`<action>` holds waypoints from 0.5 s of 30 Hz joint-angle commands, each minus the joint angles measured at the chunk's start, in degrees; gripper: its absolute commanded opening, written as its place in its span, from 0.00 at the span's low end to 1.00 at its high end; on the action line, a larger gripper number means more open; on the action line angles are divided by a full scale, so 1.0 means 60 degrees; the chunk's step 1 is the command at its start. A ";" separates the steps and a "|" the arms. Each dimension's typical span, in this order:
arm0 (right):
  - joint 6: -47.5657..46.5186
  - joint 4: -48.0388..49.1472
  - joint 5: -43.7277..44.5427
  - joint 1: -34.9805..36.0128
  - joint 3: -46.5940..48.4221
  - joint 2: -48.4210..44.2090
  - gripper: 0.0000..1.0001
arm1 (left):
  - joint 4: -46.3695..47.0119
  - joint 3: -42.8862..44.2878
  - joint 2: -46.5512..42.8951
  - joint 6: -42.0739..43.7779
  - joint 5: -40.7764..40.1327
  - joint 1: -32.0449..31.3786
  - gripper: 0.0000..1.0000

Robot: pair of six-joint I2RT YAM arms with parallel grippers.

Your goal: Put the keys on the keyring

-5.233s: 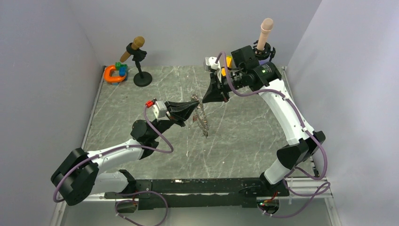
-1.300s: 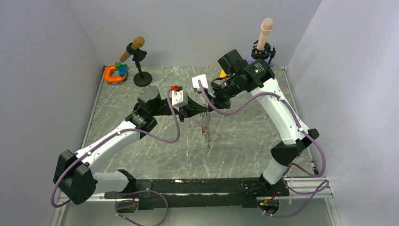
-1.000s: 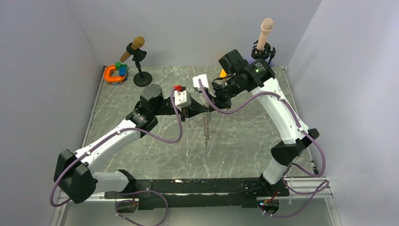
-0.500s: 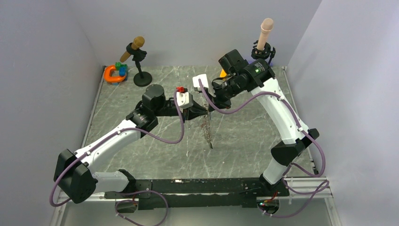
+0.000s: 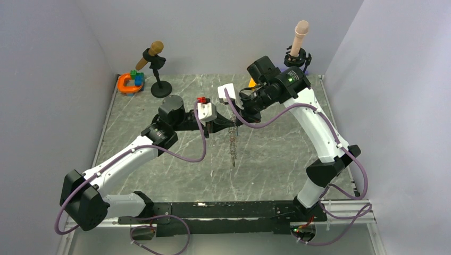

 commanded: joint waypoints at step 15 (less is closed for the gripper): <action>0.0135 0.0385 -0.0370 0.0003 0.0036 -0.0116 0.00 | -0.0497 0.0451 -0.0031 0.0531 0.0188 -0.0062 0.00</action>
